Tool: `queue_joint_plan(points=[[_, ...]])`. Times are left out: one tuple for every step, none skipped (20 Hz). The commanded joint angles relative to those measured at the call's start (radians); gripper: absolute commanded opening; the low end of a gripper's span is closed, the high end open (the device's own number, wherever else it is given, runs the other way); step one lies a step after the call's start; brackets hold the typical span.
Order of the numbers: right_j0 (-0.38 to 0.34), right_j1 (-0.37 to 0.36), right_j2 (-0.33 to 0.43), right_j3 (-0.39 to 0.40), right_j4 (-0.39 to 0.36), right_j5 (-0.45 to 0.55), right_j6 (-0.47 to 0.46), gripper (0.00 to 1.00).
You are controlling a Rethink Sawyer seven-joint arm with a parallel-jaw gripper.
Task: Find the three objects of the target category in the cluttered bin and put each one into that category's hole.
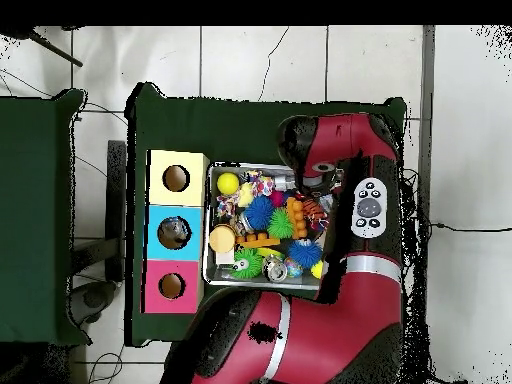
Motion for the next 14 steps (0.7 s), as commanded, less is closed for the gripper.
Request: queue_joint_plan(points=[[-0.008,0.042,-0.003,0.056,-0.075,-0.064,-0.109,1.0],[-0.011,0.035,-0.002,0.075,-0.082,-0.13,-0.107,1.0],[-0.012,0.028,-0.002,0.093,-0.096,-0.208,-0.106,1.0],[-0.011,0.022,-0.008,0.112,-0.11,-0.285,-0.092,1.0],[-0.01,0.019,-0.012,0.126,-0.121,-0.356,-0.072,1.0],[-0.01,0.015,-0.019,0.142,-0.131,-0.423,-0.044,1.0],[-0.011,0.012,-0.023,0.156,-0.137,-0.482,-0.018,1.0],[-0.012,0.004,-0.027,0.174,-0.137,-0.53,0.005,1.0],[-0.015,-0.003,-0.03,0.188,-0.13,-0.563,0.03,1.0],[-0.017,-0.01,-0.033,0.204,-0.119,-0.585,0.059,1.0],[-0.021,-0.013,-0.033,0.211,-0.111,-0.609,0.081,1.0],[-0.021,-0.018,-0.039,0.224,-0.106,-0.644,0.101,1.0],[-0.023,-0.02,-0.044,0.234,-0.099,-0.684,0.118,1.0],[-0.022,-0.025,-0.049,0.248,-0.098,-0.733,0.142,1.0]])
